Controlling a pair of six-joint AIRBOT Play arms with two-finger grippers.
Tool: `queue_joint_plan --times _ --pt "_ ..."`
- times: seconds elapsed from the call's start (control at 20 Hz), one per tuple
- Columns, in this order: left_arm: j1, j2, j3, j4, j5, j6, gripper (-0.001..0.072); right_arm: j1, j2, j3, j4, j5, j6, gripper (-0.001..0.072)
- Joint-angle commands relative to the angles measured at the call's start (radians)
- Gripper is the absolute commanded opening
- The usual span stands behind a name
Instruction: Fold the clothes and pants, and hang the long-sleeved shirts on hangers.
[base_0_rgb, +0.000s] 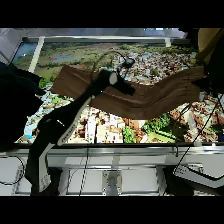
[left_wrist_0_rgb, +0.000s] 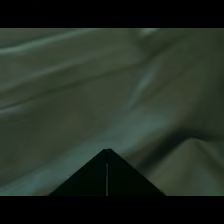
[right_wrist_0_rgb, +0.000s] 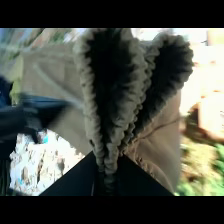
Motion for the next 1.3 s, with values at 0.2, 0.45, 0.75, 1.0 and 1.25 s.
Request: queue_joint_plan --times 0.2,0.45,0.75,1.0,1.25 --pt "-0.031 -0.005 0.003 0.133 0.058 -0.013 0.0015 0.341 -0.008 0.011 -0.115 -0.302 0.218 0.0028" --pt "0.188 0.202 0.002 0.265 -0.207 -0.043 0.0015 0.599 -0.145 0.011 -0.139 -0.473 0.333 0.0028" --pt "0.410 0.351 0.002 0.265 -0.351 -0.039 0.0015 0.939 -0.328 0.011 -0.100 -0.912 0.341 0.0064" --pt "0.467 0.364 0.001 0.266 -0.420 -0.013 0.0016 1.015 -0.307 0.060 -0.177 -0.989 0.225 0.0375" --pt "0.470 0.364 0.001 0.265 -0.441 0.007 0.0015 0.713 -0.192 0.079 -0.375 -0.525 0.237 0.0374"
